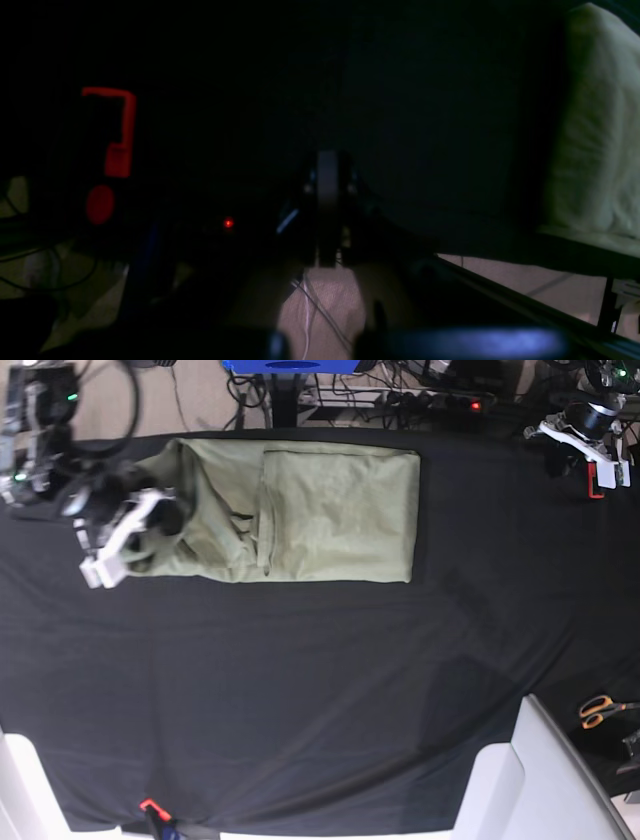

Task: Fold the T-shirt properly
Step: 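Grasp the shirt's other end with the right gripper and fold it inward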

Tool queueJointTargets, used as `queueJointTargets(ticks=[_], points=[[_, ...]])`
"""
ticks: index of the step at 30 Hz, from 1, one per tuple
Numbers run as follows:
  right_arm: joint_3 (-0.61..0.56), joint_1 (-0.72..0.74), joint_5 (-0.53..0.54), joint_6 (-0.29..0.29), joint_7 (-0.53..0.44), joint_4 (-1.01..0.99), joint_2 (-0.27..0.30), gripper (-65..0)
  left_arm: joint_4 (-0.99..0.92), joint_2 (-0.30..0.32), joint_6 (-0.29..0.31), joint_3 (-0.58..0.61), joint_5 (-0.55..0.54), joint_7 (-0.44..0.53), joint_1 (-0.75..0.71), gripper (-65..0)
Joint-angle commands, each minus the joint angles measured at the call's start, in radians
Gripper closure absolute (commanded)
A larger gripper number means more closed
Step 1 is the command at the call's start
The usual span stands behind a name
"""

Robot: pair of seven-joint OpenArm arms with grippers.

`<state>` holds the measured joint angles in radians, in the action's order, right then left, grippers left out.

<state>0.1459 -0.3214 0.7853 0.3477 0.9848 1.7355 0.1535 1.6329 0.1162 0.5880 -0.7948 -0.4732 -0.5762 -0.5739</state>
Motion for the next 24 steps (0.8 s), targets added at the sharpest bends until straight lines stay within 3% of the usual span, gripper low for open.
queueJointTargets(ticks=[1, 10, 14, 17, 21, 24], points=[[-0.019, 0.006, 0.026, -0.003, -0.013, 0.027, -0.001, -0.8, 0.013, 0.012, 0.003, -0.005, -0.014, 0.017, -0.008, 0.0], [-0.210, 0.023, 0.023, -0.055, -0.040, 0.031, -0.071, -0.8, 0.013, 0.013, 0.003, -0.005, -0.014, 0.017, -0.008, 0.0], [-0.297, 0.038, 0.021, -0.068, -0.079, 0.031, -0.073, -0.8, 0.013, 0.012, 0.003, -0.005, -0.014, 0.017, -0.008, 0.0], [-0.317, 0.051, 0.023, -0.131, -0.082, 0.030, -0.067, -0.8, 0.007, 0.012, 0.003, -0.005, -0.014, 0.015, -0.008, 0.0], [-0.329, 0.067, 0.023, -0.128, -0.074, 0.030, -0.064, -0.8, -0.007, 0.013, 0.003, -0.005, -0.014, 0.015, -0.005, 0.0], [-0.438, 0.112, 0.023, -0.134, -0.070, 0.030, -0.030, -0.8, -0.012, 0.015, 0.003, -0.005, 0.001, 0.014, 0.010, 0.0]])
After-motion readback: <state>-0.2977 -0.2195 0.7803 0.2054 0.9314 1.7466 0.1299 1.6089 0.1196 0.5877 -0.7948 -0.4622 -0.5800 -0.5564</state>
